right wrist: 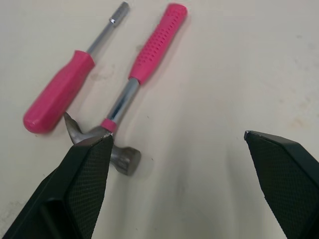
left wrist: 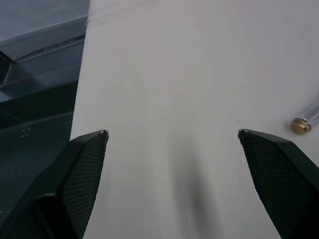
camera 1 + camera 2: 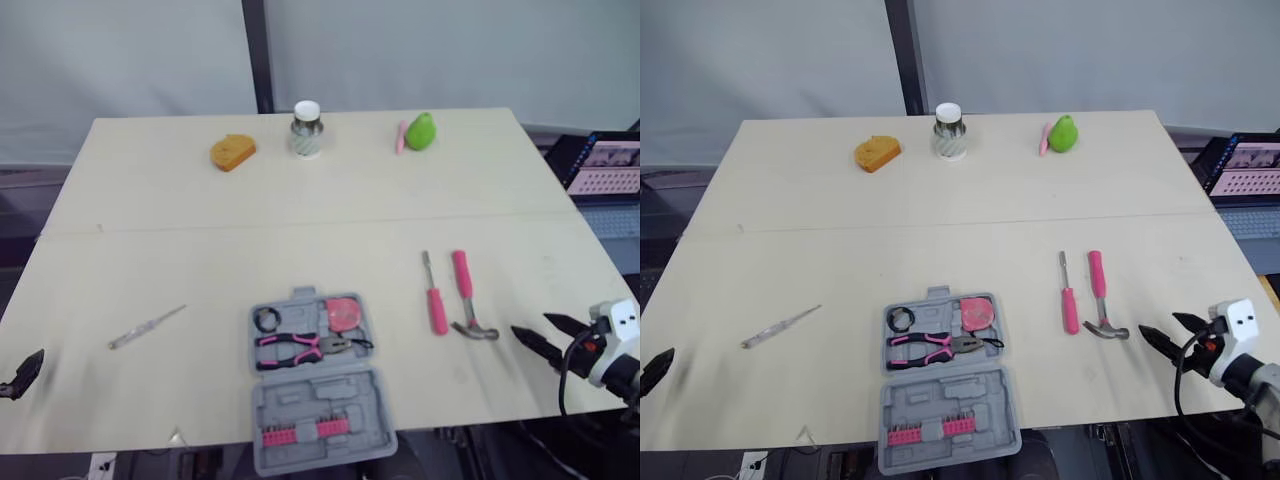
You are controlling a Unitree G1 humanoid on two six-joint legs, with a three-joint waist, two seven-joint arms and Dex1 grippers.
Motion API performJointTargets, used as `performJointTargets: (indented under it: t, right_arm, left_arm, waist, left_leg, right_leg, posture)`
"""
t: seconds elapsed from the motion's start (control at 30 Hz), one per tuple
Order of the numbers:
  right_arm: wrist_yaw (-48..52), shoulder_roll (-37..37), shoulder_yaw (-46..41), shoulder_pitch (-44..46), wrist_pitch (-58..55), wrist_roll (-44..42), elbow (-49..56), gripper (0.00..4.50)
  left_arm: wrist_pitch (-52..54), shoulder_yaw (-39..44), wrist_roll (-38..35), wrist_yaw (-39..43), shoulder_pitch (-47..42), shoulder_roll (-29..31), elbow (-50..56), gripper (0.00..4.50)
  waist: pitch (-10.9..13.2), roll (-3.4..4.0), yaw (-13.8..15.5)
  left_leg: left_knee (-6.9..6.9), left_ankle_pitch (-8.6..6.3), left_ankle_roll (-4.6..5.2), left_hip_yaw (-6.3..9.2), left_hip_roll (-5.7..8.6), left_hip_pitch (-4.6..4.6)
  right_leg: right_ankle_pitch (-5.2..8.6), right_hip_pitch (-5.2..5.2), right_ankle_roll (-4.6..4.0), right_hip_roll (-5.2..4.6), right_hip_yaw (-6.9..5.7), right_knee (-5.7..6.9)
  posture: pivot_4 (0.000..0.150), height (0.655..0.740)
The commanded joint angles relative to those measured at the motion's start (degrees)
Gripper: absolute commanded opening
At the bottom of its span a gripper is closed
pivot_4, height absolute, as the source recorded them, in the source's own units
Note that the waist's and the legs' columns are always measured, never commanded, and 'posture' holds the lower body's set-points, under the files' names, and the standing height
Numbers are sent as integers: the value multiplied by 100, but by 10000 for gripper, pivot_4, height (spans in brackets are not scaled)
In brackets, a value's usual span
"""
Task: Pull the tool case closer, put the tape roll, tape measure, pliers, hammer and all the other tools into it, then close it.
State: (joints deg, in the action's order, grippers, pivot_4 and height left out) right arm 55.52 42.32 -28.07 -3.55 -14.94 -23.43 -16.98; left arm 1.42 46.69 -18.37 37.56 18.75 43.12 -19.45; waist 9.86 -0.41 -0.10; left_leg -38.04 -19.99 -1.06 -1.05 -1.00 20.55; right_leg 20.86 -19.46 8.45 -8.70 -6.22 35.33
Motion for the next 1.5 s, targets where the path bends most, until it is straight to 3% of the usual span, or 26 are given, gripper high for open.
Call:
performJointTargets:
  t: [0.03, 0.27, 0.47, 0.53, 0.57, 0.67, 0.8, 0.83, 1.1, 1.5]
  right_arm:
    - [-40, 101, -147, 79, 304, -16, -151, 44453]
    - [110, 149, 44, 153, 106, -130, 254, 44453]
    - [453, 260, 782, -8, -981, -587, 2052, 44453]
    - [546, 331, 1151, 28, -1197, -614, 2522, 45000]
    - [614, 381, 1393, 40, -1251, -561, 2732, 39374]
    - [748, 581, 2267, 145, -1367, -239, 3313, 26290]
    - [736, 736, 3647, 670, -1135, 805, 3361, 6559]
    - [732, 720, 3865, 796, -1089, 964, 3324, 1302]
    - [626, 244, 4755, 1419, -999, 1556, 3022, 543]
    - [419, -409, 4878, 1720, -1119, 1649, 2828, 543]
  left_arm:
    - [-143, 111, -57, -26, -28, 115, -83, 45000]
    - [80, -315, -66, 48, 150, -129, 811, 45000]
    - [808, -1177, -238, 570, 670, -203, 2545, 45000]
    - [955, -1674, -160, 759, 796, -160, 3113, 39914]
    - [1062, -1931, -127, 832, 811, -127, 3339, 37243]
    - [1546, -2645, -168, 1022, 640, -16, 3774, 22248]
    - [2074, -3688, -70, 1187, 78, 34, 3951, 2407]
    - [2173, -3916, -38, 1194, -52, 21, 3983, 0]
    - [2456, -5125, 291, 1206, -691, -174, 3776, 0]
    - [2183, -5157, 467, 754, -1220, -892, 3118, 0]
  waist:
    - [0, 0, -5]
    - [0, 0, 9]
    - [1, 1, 6]
    - [1, 2, 7]
    - [1, 2, 16]
    - [1, 2, 48]
    - [1, 3, 82]
    - [1, 3, 84]
    - [1, 3, 88]
    - [0, 9, 182]
  left_leg:
    - [1, 0, -1, -3, -2, -3]
    - [0, -1, -2, -5, -1, -3]
    - [0, -1, -2, -4, -4, -3]
    - [-1, -1, -2, -4, -5, -3]
    - [-2, -1, -2, -4, -5, -3]
    - [-4, -1, -2, -2, -2, -1]
    - [-11, -1, -1, -3, -1, 0]
    - [-13, -1, -2, -3, -1, 2]
    - [-14, -1, -1, -1, 0, 4]
    - [-41, -1, -1, 12, 3, 4]
  right_leg:
    - [0, 0, 0, 0, 0, 0]
    - [0, 1, 0, -1, 2, 1]
    - [0, 0, 0, 0, 5, 1]
    - [0, 1, 0, 0, 8, 0]
    - [0, 1, 0, 0, 8, 0]
    - [0, 2, 0, 0, 9, -2]
    - [0, 2, 0, 1, 9, -1]
    - [0, 0, 0, 2, 9, -1]
    - [0, -2, 0, 4, 6, 1]
    - [0, 10, 0, 2, 4, 12]
  posture:
    - [1500, 7400]
    - [1500, 7400]
    - [1500, 7400]
    - [1500, 7400]
    - [1500, 7400]
    - [1500, 7400]
    - [1500, 7400]
    - [1500, 7400]
    - [1500, 7400]
    - [1500, 7400]
